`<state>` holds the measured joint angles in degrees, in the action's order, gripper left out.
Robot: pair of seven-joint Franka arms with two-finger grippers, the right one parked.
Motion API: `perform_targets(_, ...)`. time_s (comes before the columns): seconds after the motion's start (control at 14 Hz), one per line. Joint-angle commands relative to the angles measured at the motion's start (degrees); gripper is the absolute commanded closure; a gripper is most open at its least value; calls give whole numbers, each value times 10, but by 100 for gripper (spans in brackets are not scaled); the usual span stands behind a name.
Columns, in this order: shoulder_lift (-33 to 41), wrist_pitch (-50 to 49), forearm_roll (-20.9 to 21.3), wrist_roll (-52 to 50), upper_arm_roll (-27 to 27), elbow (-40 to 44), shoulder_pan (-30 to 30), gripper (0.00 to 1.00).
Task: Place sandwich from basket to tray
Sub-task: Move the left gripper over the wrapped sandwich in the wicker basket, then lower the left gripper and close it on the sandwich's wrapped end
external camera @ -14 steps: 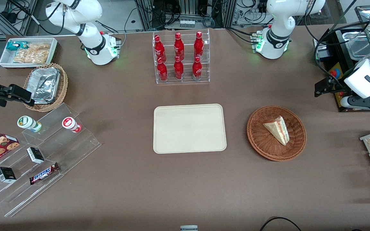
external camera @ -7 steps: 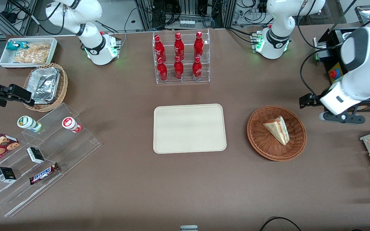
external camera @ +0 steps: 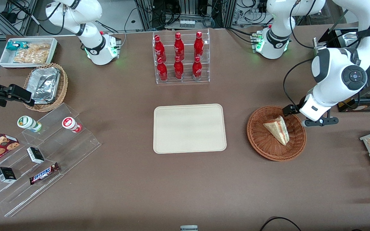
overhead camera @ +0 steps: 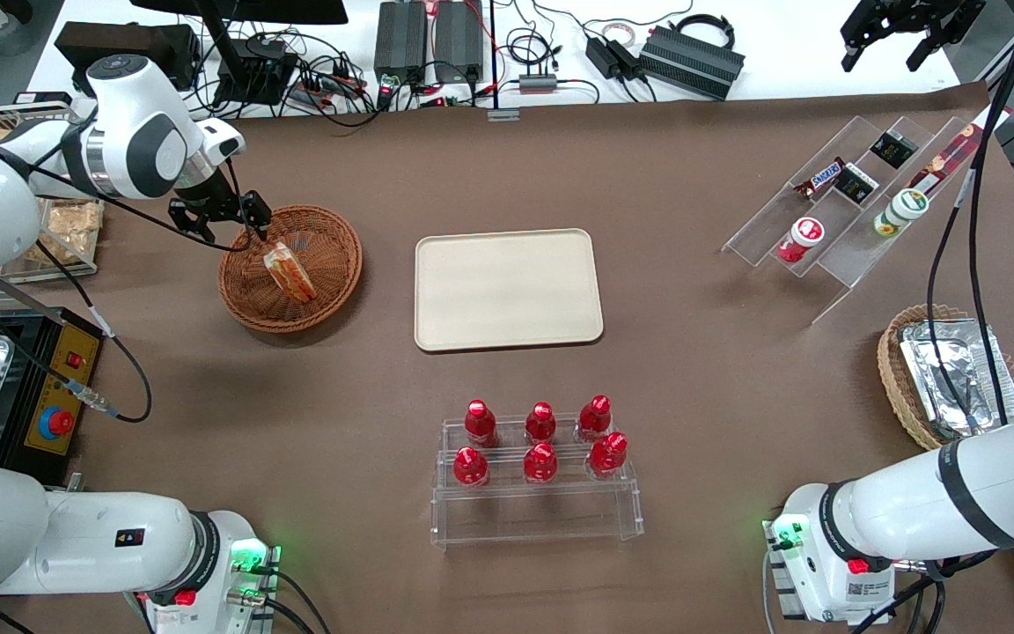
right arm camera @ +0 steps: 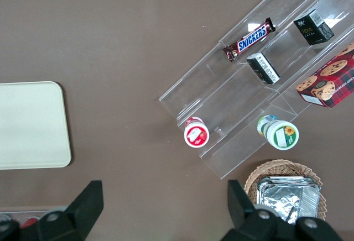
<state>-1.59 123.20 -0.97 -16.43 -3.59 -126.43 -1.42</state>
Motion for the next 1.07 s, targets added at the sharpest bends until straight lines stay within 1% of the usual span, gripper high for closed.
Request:
perform_targets(0.0, 12, 7, -2, -158, 1, -13, -17, 0)
perform_targets(0.14, 4, 8, -2, -252, 1, -12, -17, 0)
perform_targets(0.29, -16, 17, -3, -370, 1, -8, -21, 0)
perform_targets(0.36, -21, 32, -2, -389, 1, -9, -25, 0)
perform_targets(0.64, -49, 62, -4, -422, 1, -9, -25, 0)
perform_targets(1.0, -83, 98, -3, -419, -1, -9, -27, 0)
